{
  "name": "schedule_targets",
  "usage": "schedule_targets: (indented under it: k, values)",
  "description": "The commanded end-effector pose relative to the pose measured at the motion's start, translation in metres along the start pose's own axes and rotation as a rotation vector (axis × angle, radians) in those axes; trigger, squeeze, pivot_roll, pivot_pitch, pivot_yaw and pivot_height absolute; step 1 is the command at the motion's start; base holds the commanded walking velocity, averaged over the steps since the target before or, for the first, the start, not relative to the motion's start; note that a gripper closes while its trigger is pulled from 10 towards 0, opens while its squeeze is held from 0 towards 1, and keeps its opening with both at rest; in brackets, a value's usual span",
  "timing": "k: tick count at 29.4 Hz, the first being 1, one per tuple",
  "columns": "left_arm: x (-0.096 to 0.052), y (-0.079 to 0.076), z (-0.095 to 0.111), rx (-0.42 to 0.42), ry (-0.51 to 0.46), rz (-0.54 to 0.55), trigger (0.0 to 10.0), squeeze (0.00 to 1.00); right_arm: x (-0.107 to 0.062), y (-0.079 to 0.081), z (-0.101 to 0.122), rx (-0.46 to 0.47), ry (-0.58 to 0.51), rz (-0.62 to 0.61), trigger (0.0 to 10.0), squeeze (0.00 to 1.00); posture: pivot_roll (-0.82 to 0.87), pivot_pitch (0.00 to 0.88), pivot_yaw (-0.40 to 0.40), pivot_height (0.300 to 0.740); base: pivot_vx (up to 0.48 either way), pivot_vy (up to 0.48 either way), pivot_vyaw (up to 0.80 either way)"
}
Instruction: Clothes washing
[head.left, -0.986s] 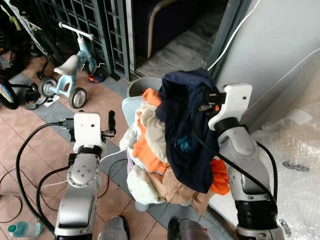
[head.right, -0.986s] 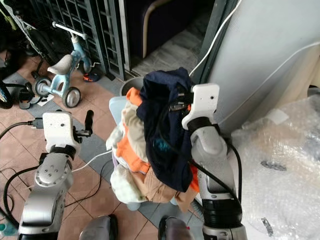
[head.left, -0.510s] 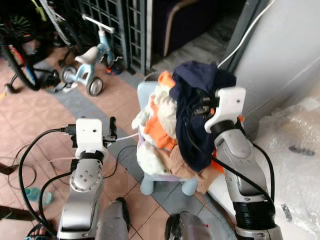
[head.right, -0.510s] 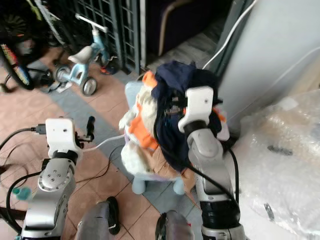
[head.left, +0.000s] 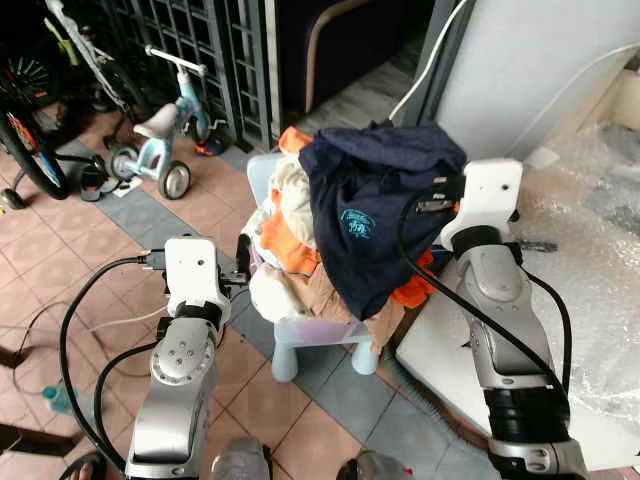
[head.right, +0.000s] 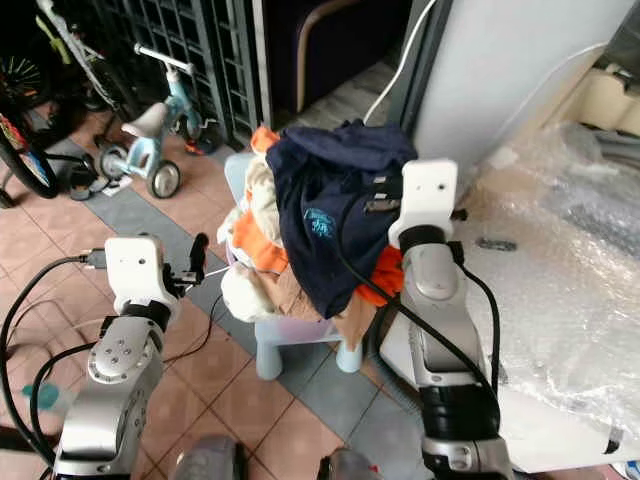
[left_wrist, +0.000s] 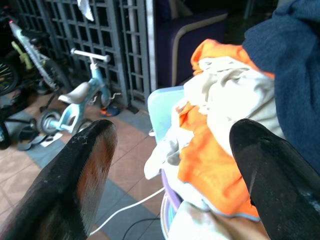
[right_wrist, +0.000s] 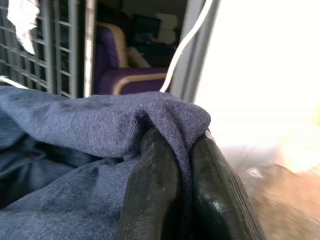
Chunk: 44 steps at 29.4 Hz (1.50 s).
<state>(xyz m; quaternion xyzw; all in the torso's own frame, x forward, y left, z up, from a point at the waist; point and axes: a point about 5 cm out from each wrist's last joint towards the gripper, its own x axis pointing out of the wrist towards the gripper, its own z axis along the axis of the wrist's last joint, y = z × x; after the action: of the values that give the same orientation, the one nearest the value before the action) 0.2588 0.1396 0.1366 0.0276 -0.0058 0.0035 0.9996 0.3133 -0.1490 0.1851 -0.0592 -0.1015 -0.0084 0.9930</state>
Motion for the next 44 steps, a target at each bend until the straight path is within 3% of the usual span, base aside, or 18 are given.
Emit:
schedule_targets:
  k: [1,9,19,30,34,44]
  values:
    - [-0.002,-0.001,-0.001,-0.003,0.004,-0.013,10.0,0.0,0.002,0.003,0.005,-0.004,-0.028,0.003,10.0,0.0,0.03,0.1,-0.043,0.74,0.0,-0.244,-0.8]
    - [-0.002,0.003,-0.002,0.001,0.002,-0.023,10.0,0.0,0.012,-0.01,0.012,-0.082,-0.087,-0.052,10.0,0.0,0.04,0.086,-0.032,0.74,0.0,-0.206,-0.8]
    - [0.0,0.002,-0.002,-0.01,-0.001,-0.025,10.0,0.0,0.023,-0.03,0.015,-0.116,-0.107,-0.093,10.0,0.0,0.04,0.082,-0.039,0.74,0.0,0.0,-0.8]
    - [-0.001,0.015,-0.009,-0.077,0.031,0.037,10.0,0.0,0.023,-0.006,0.021,-0.109,-0.17,0.06,10.0,0.0,0.04,0.078,-0.021,0.74,0.104,0.0,0.0]
    - [-0.002,0.017,-0.012,-0.061,0.039,0.035,10.0,0.0,0.036,-0.005,0.034,-0.129,-0.223,0.11,10.0,0.0,0.04,0.085,-0.02,0.74,0.407,0.0,0.0]
    - [-0.005,0.015,-0.015,-0.086,0.06,0.03,10.0,0.0,0.088,-0.027,0.089,-0.179,-0.356,0.081,10.0,0.0,0.05,0.087,-0.022,0.74,0.48,0.0,0.0]
